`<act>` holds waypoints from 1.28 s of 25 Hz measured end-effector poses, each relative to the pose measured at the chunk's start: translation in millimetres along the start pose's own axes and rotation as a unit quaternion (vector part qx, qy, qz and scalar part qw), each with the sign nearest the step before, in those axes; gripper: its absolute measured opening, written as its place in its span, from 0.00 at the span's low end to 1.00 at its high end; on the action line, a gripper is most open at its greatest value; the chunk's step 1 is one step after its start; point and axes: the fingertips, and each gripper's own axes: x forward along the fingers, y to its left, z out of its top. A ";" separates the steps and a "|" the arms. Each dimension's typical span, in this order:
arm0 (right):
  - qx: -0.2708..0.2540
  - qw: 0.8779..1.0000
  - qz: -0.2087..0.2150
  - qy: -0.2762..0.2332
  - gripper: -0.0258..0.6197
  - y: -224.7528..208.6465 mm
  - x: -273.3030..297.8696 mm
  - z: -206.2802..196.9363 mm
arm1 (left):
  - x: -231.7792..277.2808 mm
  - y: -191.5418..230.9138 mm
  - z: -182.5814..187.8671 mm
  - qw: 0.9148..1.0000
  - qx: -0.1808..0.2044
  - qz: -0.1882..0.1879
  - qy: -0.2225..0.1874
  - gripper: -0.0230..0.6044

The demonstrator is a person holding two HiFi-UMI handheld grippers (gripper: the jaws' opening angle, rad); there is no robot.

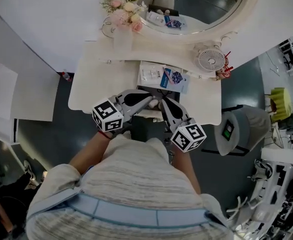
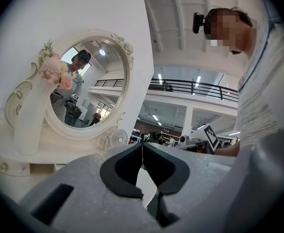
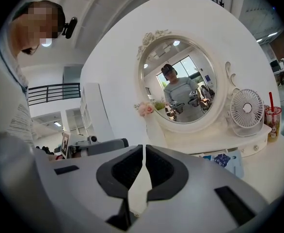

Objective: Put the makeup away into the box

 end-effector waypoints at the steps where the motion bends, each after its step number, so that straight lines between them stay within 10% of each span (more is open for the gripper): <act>1: 0.002 1.000 0.000 0.003 0.06 -2.8 1.8 -2.1 | 0.7 2.6 -2.3 1.000 -0.003 0.001 0.001 0.06; 32: -0.094 0.980 0.048 0.166 0.15 -134.1 63.4 -17.6 | 64.1 74.5 -19.8 0.992 -0.035 0.117 -0.005 0.06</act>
